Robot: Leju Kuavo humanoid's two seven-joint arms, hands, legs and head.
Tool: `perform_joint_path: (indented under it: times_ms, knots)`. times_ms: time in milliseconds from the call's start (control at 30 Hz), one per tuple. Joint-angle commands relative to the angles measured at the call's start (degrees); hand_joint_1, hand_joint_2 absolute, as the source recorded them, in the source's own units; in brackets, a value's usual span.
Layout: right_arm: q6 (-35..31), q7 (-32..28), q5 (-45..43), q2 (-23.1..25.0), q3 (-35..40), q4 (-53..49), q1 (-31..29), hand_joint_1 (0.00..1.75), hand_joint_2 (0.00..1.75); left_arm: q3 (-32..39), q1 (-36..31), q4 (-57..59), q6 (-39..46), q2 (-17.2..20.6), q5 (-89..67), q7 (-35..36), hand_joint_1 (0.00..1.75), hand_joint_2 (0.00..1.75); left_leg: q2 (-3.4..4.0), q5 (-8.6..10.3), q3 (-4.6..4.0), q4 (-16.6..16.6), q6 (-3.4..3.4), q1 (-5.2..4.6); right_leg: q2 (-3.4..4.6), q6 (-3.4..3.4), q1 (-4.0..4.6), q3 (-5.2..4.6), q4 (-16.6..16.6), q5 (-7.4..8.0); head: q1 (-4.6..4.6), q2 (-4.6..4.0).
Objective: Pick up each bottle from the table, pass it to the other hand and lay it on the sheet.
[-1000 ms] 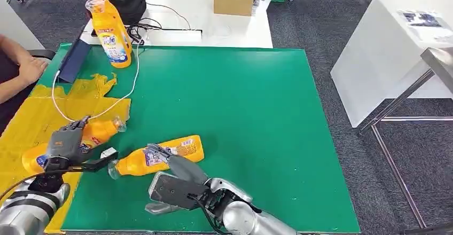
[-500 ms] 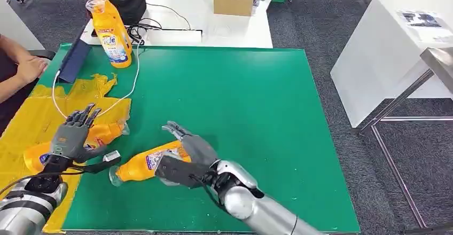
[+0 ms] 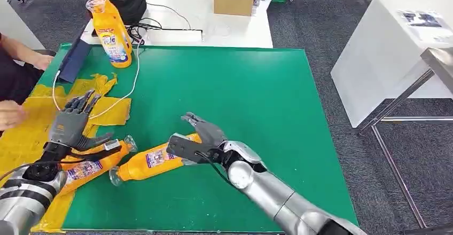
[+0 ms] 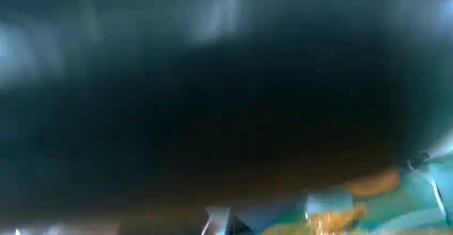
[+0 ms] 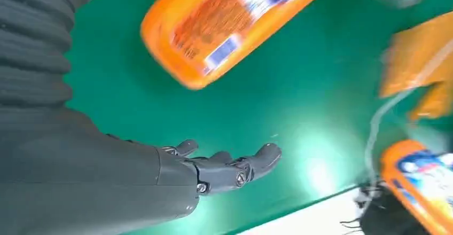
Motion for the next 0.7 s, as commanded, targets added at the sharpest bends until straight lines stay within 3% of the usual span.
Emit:
perform_joint_path:
  times_ms: [33,167,300,333,700]
  knots:
    - [0.7,-1.1,9.5,2.5,2.7,21.2,-8.2,0.00,1.75,23.4,-9.7,3.1,-7.8,-14.4,29.6,-18.2,0.00,0.00,-0.63,0.05,-0.06,0.1,0.18,0.00,-0.48,0.10,0.00,0.11,0.1,-0.08,0.00,0.00]
    - [2.8,-3.3,13.6,5.4,4.5,27.7,-11.7,0.00,1.75,32.6,-12.9,-1.7,-33.7,-18.9,52.6,-19.7,0.00,0.00,-0.67,0.05,-0.19,0.2,0.24,-0.04,-0.54,0.10,-0.03,0.02,0.1,-0.11,0.00,0.00]
    - [4.6,-3.9,17.2,8.1,7.2,29.6,-13.5,0.00,1.75,32.0,-12.2,-4.4,-39.7,-19.5,58.5,-19.4,0.00,0.00,-0.36,0.01,-0.16,0.1,0.16,-0.04,-0.23,0.09,-0.03,-0.06,0.1,-0.03,0.00,0.00]
    - [4.7,-3.7,18.1,8.7,8.0,29.7,-13.6,0.00,1.75,31.3,-11.8,-4.9,-40.0,-19.6,58.7,-19.3,0.00,1.75,-0.43,-0.03,-0.07,0.1,0.20,-0.06,-0.26,0.11,-0.05,0.02,0.2,-0.09,0.00,0.00]
    - [4.7,-2.6,24.2,13.8,13.6,30.6,-14.7,0.00,1.75,28.0,-10.3,-7.2,-40.3,-20.5,60.2,-19.5,0.00,1.75,-0.14,0.03,-0.19,0.1,0.15,-0.02,-0.12,0.09,-0.03,-0.15,0.1,0.01,0.00,0.00]
